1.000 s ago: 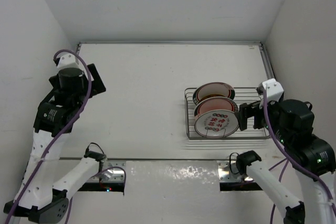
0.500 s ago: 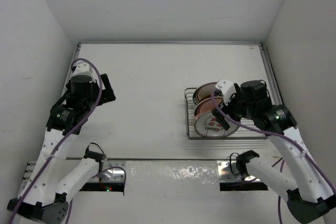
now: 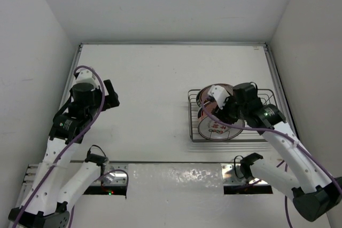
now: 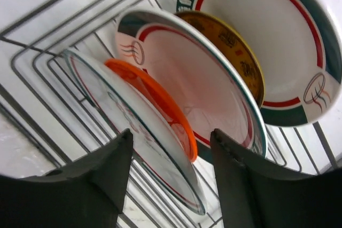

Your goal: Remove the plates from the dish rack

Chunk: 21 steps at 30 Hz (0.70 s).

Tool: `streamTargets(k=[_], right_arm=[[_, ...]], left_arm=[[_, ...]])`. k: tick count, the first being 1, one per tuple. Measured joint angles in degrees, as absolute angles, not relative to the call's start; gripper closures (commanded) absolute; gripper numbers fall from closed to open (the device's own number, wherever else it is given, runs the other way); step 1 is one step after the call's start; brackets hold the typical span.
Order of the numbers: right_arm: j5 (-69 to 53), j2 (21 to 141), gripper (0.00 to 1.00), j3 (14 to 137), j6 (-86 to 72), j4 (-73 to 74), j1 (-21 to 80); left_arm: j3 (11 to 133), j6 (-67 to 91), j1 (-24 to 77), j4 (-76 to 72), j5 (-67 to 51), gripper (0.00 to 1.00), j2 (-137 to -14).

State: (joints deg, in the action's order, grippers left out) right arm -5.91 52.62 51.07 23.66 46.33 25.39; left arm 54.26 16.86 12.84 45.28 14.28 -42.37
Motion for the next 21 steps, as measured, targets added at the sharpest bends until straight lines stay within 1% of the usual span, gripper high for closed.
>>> streamTargets(k=[1,2,8,9,11,14,15,21], right_arm=[[-5.6,51.7,0.71,50.1,24.0,46.0,25.4],[-4.8,50.9,0.85,49.1,24.7,45.6,25.6],[-2.7,50.4,0.84,48.3,26.9,44.2,26.4],[-2.4,50.5,0.86,48.3,27.0,44.2,26.4],[-2.0,50.5,0.92,48.3,27.6,44.2,26.4],[-1.9,50.5,0.96,48.3,30.0,44.4,26.4],[-1.9,50.2,1.00,48.3,31.1,44.4,26.4],[-1.6,47.0,1.00,50.5,34.5,46.0,26.4]], left_arm=[[54.3,16.9,12.8,45.2,14.3,0.00,-42.4],[54.3,16.9,12.8,45.2,14.3,0.00,-42.4],[54.3,16.9,12.8,45.2,14.2,0.00,-42.5],[54.3,16.9,12.8,45.2,14.1,0.00,-42.9],[54.3,16.9,12.8,45.2,14.0,0.00,-43.1],[54.3,16.9,12.8,45.2,14.0,0.00,-43.2],[54.3,16.9,12.8,45.2,14.0,0.00,-43.3],[56.2,16.9,12.8,45.8,13.8,0.00,-44.9]])
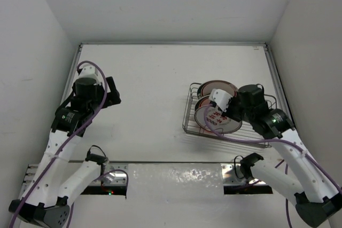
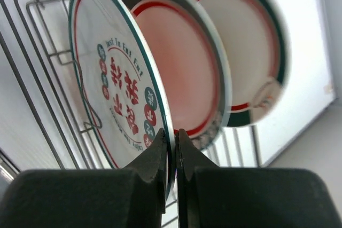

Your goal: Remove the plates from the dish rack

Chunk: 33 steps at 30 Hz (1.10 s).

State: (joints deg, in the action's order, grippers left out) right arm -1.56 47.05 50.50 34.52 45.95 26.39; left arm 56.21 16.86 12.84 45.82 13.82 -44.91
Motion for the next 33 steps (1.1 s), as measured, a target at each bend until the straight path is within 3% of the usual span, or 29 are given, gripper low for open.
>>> streamTargets(k=[7,14,20,27,30,31,33], right_arm=[[-3.7,48.8,1.00,68.5,35.9,50.1,26.4],[-9.8,57.6,1.00,84.9,23.1,50.8,26.4],[-18.6,62.3,1.00,76.3,1.4,35.7,26.3],[-26.4,63.0,1.00,67.3,-18.4,17.9,26.3],[-28.3,63.9,1.00,66.8,-24.8,10.3,26.3],[-28.7,64.3,1.00,66.7,-26.4,8.1,26.3],[-28.6,65.3,1.00,66.5,-29.3,4.2,26.4]], left_arm=[[63.1,16.8,12.8,46.0,9.8,0.00,-47.3],[64.6,16.9,12.8,34.4,-15.3,0.00,-48.0],[59.9,20.6,12.8,15.7,-34.0,0.00,-49.0],[58.5,23.1,12.8,6.4,-42.1,0.04,-55.4],[57.3,23.1,12.8,6.2,-42.8,0.17,-57.5],[56.9,23.1,12.8,6.3,-42.9,0.47,-58.0],[56.4,23.9,12.8,5.9,-43.7,0.83,-58.9]])
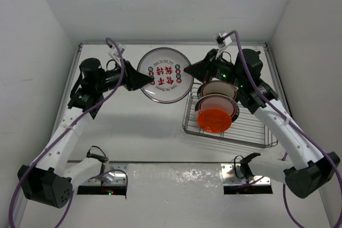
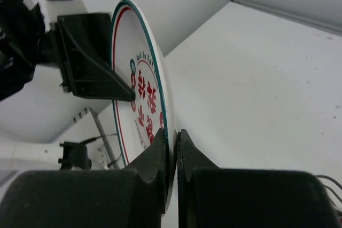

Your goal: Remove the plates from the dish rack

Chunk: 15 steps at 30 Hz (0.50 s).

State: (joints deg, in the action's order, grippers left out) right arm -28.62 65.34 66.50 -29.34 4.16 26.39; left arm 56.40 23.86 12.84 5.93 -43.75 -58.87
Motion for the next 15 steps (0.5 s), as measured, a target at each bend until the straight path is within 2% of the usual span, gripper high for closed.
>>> streamTargets(k=[1,2,3,4,6,9,15], right_arm=[[-28.3,65.8,0.92,66.1,-30.2,2.9,26.4],[-27.8,66.5,0.72,65.5,-31.3,1.6,26.4],[-26.7,67.0,0.42,64.8,-32.3,0.9,26.2],[-25.8,67.5,0.02,64.2,-33.2,0.4,25.8],[-23.5,68.0,0.01,63.6,-32.8,1.2,25.8],[-16.1,66.7,0.01,63.5,-29.4,6.4,26.3],[-5.0,58.4,0.01,63.2,-12.4,20.3,26.3]], left_arm=[[56.2,24.0,12.9,5.4,-44.2,1.00,-59.1],[56.1,24.3,13.0,4.9,-44.7,1.00,-59.3],[56.1,24.6,13.1,4.5,-45.4,1.00,-59.4],[56.0,24.8,13.1,4.6,-44.2,1.00,-59.4],[55.9,25.6,13.1,5.0,-40.1,1.00,-60.1],[56.0,27.8,13.1,8.6,-27.9,1.00,-62.8],[53.7,33.1,5.9,10.6,-14.0,1.00,-77.8]])
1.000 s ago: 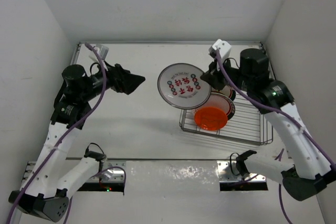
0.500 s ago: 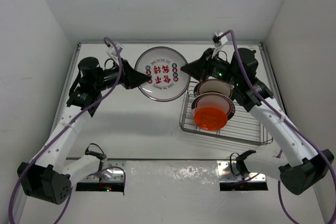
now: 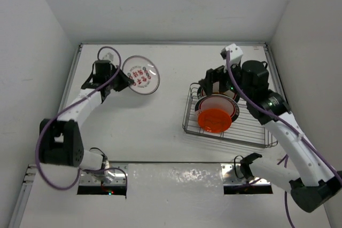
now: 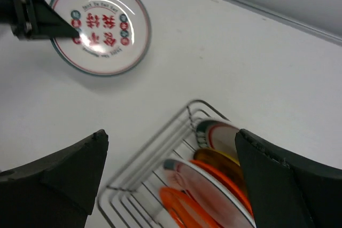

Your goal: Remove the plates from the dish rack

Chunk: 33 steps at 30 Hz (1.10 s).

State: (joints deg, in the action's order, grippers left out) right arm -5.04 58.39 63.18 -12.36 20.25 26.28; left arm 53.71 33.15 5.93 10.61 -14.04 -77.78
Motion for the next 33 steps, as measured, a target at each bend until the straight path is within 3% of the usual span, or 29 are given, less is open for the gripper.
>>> streamTargets(k=[5,7,8,10,11,13,22,29,33], right_arm=[[-0.7,54.7,0.08,64.8,0.2,34.3,26.3],[1.3,54.5,0.16,65.2,4.4,39.5,26.3],[2.0,54.7,0.19,65.3,6.1,41.4,26.3],[3.5,55.4,0.23,65.3,9.9,45.2,26.3],[3.5,55.9,0.25,65.3,11.9,47.0,26.3],[2.9,56.7,0.26,65.3,15.2,49.9,26.3],[3.1,58.3,0.46,65.3,25.2,51.4,26.3],[3.5,64.3,0.56,64.2,29.3,48.8,26.3],[3.9,67.5,0.67,62.0,31.2,46.5,26.3]], left_arm=[[52.1,35.7,0.7,10.6,-12.7,1.00,-90.4],[52.9,37.8,-0.3,9.7,-13.8,0.87,-94.2],[53.9,38.2,-0.3,9.4,-14.2,0.67,-95.6],[56.2,38.0,-0.3,8.8,-13.0,0.47,-98.5],[56.7,38.3,-0.2,8.6,-12.5,0.27,-99.8],[56.7,38.9,-0.1,9.3,-10.4,0.00,-102.0],[54.3,41.2,-0.1,16.3,1.8,0.00,-95.5],[54.0,37.4,-0.1,24.1,7.5,0.00,-71.6],[56.5,33.3,-0.1,25.3,6.6,0.00,-63.5]])
